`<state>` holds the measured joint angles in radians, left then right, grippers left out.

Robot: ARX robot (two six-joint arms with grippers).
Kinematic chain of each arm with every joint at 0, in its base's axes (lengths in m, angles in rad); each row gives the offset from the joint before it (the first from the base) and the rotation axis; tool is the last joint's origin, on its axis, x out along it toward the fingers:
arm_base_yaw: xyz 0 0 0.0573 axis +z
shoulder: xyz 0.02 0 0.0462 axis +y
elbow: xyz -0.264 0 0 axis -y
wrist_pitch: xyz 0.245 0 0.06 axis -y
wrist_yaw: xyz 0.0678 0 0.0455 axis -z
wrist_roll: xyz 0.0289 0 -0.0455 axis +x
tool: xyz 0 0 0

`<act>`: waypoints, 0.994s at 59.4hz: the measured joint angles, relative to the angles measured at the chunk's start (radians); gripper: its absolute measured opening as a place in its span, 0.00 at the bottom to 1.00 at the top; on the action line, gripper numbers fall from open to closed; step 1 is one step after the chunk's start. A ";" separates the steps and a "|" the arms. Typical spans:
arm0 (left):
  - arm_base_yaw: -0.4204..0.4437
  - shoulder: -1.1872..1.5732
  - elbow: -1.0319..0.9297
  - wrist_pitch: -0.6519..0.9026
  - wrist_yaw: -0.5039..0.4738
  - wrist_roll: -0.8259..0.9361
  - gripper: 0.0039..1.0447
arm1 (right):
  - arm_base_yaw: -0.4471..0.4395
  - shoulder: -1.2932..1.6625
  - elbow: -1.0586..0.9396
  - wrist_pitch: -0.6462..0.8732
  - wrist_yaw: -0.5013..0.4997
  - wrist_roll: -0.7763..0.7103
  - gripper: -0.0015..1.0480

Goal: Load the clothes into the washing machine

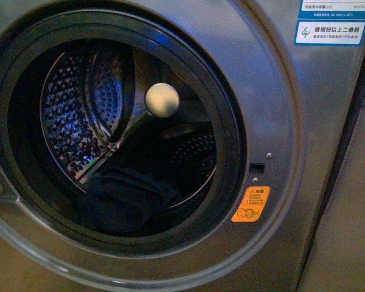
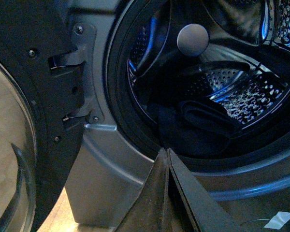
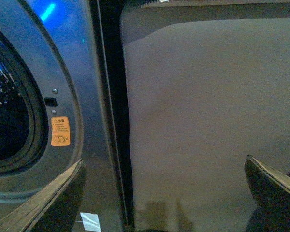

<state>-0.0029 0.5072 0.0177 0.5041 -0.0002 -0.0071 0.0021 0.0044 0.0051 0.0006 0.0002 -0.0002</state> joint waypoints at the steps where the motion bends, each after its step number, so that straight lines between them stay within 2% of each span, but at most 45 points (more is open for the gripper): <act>1: 0.000 -0.012 0.000 -0.011 0.000 0.000 0.03 | 0.000 0.000 0.000 0.000 0.000 0.000 0.93; 24: 0.000 -0.219 0.000 -0.212 0.000 0.000 0.03 | 0.000 0.000 0.000 0.000 0.000 0.000 0.93; 47: 0.000 -0.338 0.000 -0.331 0.000 0.000 0.03 | 0.000 0.000 0.000 0.000 0.000 0.000 0.93; 53: 0.000 -0.467 0.000 -0.486 0.000 0.000 0.03 | 0.000 0.000 0.000 0.000 0.001 0.000 0.93; 59: 0.000 -0.500 0.000 -0.500 0.000 0.000 0.03 | 0.000 0.000 0.000 0.000 0.000 0.000 0.93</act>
<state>-0.0025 0.0074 0.0177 0.0040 0.0002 -0.0071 0.0021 0.0044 0.0051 0.0006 -0.0002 -0.0002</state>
